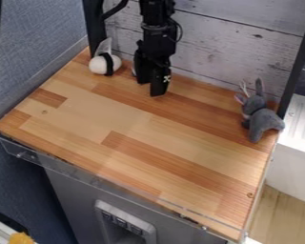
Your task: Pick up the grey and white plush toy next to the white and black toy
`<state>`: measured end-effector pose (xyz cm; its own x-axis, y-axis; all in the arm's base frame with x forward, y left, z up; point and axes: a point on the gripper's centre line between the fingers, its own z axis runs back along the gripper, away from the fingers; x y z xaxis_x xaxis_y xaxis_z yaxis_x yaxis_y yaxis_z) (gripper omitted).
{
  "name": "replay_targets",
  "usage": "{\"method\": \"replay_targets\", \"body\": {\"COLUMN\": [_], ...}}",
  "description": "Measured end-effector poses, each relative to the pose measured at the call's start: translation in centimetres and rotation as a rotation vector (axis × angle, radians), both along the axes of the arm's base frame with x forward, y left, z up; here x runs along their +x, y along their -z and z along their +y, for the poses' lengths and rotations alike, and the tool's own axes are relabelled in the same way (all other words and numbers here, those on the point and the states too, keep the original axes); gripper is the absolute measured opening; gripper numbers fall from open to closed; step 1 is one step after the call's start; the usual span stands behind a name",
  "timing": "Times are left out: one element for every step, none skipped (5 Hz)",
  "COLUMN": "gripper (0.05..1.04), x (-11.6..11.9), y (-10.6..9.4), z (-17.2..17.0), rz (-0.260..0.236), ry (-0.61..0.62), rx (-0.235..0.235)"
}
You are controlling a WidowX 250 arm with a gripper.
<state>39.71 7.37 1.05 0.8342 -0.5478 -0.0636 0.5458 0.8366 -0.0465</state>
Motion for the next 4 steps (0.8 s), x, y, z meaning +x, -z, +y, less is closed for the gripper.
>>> {"method": "replay_targets", "body": {"gripper": [0.995, 0.945, 0.648, 0.342], "x": [0.05, 0.02, 0.17, 0.24], "y": [0.02, 0.02, 0.14, 0.21], "z": [0.61, 0.87, 1.28, 1.48], "rz": [-0.002, -0.001, -0.016, -0.022], "ry": [0.094, 0.206, 0.278, 0.281], "rx": [-0.002, -0.002, -0.004, -0.002]}}
